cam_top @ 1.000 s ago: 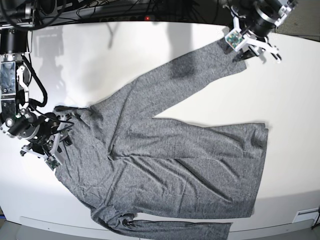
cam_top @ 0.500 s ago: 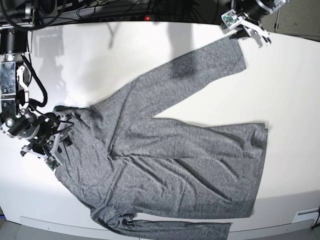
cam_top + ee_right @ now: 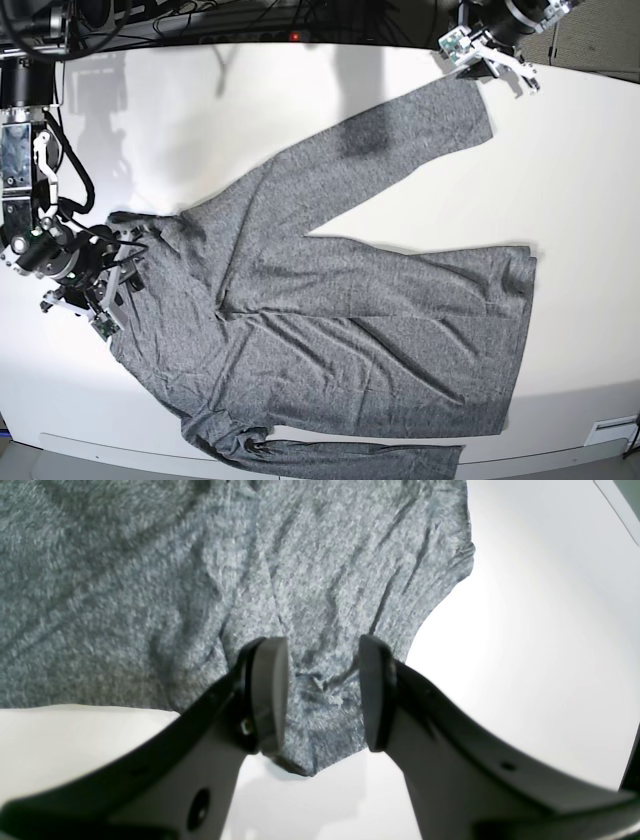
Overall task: Fold the T-shirt properly
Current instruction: 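Lift the sleeve cuff with the left gripper and pull it away from the body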
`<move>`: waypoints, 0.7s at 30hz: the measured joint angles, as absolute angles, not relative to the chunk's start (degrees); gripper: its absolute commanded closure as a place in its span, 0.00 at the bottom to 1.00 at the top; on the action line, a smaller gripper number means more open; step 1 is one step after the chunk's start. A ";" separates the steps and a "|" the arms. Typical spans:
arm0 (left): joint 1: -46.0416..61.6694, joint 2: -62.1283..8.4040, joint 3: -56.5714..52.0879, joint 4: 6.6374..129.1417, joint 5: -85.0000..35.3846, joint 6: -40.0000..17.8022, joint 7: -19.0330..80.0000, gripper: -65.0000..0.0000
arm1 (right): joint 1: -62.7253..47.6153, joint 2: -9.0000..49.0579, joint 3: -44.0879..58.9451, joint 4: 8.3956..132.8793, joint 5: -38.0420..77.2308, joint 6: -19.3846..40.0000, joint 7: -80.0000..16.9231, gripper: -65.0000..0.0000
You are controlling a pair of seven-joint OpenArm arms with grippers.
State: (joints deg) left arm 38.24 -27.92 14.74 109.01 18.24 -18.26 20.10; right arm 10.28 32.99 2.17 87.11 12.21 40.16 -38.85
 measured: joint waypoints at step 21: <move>33.21 -24.86 14.57 101.14 16.19 -16.56 12.58 0.68 | 10.28 33.01 2.17 87.11 12.21 40.16 -38.87 0.64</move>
State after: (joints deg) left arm 33.21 -24.86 14.57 101.14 16.19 -16.56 12.58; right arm 10.28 33.01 2.17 87.11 12.21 40.16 -38.87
